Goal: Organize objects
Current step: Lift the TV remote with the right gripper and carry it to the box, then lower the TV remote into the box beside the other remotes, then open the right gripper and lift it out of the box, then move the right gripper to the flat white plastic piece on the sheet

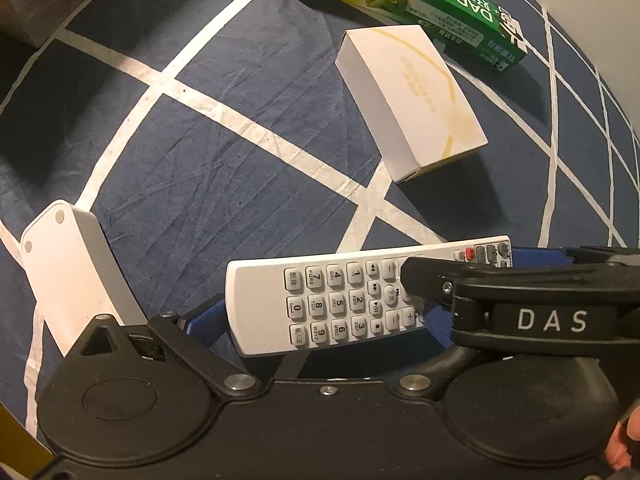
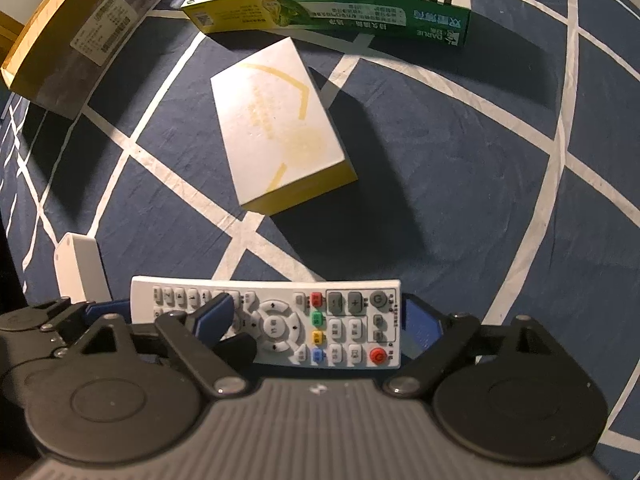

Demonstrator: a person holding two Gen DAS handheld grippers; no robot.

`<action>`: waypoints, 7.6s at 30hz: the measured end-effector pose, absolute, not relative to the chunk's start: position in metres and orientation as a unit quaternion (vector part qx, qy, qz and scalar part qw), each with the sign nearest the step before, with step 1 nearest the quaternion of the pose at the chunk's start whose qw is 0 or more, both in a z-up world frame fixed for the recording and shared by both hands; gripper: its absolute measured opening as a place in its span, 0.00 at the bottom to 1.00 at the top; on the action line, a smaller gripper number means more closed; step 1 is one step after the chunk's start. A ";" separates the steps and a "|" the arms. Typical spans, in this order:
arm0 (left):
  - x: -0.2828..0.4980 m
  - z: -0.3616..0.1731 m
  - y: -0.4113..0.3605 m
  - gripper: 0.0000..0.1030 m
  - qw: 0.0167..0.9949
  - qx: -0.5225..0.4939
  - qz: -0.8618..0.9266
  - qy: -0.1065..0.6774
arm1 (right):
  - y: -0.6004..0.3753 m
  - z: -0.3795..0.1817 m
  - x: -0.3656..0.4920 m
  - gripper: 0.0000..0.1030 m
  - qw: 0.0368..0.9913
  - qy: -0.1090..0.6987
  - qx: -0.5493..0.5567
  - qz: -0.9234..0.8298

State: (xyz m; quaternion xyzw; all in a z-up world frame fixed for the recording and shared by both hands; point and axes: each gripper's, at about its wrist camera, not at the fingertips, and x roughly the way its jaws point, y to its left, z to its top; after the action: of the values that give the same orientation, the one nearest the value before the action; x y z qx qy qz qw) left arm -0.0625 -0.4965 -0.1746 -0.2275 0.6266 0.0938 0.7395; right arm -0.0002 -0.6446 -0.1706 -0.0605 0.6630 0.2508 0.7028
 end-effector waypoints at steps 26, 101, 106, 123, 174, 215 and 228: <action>-0.058 -0.104 -0.508 0.95 0.771 -0.155 0.067 0.614 | -0.663 -0.108 -0.017 0.87 0.743 0.629 0.001 0.230; 0.022 -0.007 -0.212 0.95 0.811 0.014 -0.119 0.573 | -0.376 -0.013 0.004 0.87 0.823 0.544 0.150 0.061; 0.021 -0.004 -0.165 0.95 0.811 0.011 -0.125 0.572 | -0.324 -0.009 0.005 0.87 0.824 0.545 0.147 0.056; 0.044 -0.009 -0.052 0.94 0.811 -0.022 -0.114 0.574 | -0.210 -0.006 0.039 0.87 0.823 0.553 0.115 0.067; 0.152 -0.149 -0.010 0.96 0.720 -0.041 -0.103 0.685 | -0.179 -0.154 0.147 0.87 0.732 0.665 0.137 0.051; 0.074 -0.045 -0.036 0.97 0.789 -0.019 -0.111 0.604 | -0.199 -0.039 0.084 0.93 0.808 0.567 0.150 0.055; 0.030 -0.037 -0.100 0.99 0.786 0.014 -0.143 0.601 | -0.264 -0.024 0.025 1.00 0.819 0.548 0.171 0.022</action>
State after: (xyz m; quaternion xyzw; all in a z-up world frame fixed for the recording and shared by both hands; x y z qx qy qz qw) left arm 0.0304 -0.0995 -0.0373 0.0139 0.6008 -0.1426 0.7864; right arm 0.0254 -0.2640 -0.0236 0.1711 0.5476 0.0219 0.8188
